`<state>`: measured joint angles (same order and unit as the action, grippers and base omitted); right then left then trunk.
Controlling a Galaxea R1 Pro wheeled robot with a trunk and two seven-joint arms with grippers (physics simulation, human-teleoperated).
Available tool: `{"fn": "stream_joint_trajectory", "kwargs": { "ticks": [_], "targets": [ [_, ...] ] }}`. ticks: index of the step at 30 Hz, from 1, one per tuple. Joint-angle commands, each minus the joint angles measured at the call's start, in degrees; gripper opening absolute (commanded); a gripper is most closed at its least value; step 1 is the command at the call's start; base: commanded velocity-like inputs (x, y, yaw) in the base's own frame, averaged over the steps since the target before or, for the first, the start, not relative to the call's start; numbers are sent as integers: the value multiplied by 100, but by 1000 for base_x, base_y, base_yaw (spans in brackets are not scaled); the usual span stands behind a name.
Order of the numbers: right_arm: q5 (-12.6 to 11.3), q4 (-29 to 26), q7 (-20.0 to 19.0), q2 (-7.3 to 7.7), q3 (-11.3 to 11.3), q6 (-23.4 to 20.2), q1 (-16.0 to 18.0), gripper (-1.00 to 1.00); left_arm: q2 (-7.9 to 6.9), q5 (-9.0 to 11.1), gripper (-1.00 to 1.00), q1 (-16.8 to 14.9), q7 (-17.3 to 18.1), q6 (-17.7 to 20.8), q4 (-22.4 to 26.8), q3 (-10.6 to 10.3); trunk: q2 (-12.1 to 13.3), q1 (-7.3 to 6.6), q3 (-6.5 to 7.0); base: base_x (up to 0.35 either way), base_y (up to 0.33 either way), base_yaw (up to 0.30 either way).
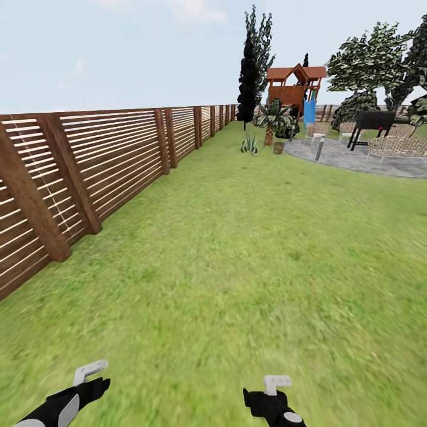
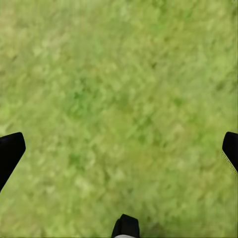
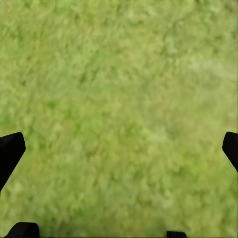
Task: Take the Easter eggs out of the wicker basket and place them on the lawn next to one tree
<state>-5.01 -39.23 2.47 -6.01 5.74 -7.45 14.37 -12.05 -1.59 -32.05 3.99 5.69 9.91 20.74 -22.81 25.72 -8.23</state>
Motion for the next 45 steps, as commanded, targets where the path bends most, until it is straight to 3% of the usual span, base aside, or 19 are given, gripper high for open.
{"fn": "stream_joint_trajectory", "kwargs": {
  "ticks": [1, 16, 26, 45],
  "targets": [
    [-52, -9, 26, 3, 21, -29, 3, 100, 1, -17, 100, -3, 30, 37, 11, 44, -11, 6, -11, 290, 0, 0],
    [-54, -17, 26, -5, 13, -37, 4, 100, 1, -17, 100, -3, 26, 37, 11, 44, -11, 6, -11, 294, 0, -28],
    [-57, -14, 26, -6, 14, -29, 4, 100, 1, -17, 100, -3, 28, 38, 11, 44, -11, 6, -11, 304, 67, -239],
    [-52, -12, 26, -6, 15, -29, 3, 100, 1, -17, 100, -3, 31, 43, 11, 44, -11, 6, -11, 289, 211, -256]
  ]
}}
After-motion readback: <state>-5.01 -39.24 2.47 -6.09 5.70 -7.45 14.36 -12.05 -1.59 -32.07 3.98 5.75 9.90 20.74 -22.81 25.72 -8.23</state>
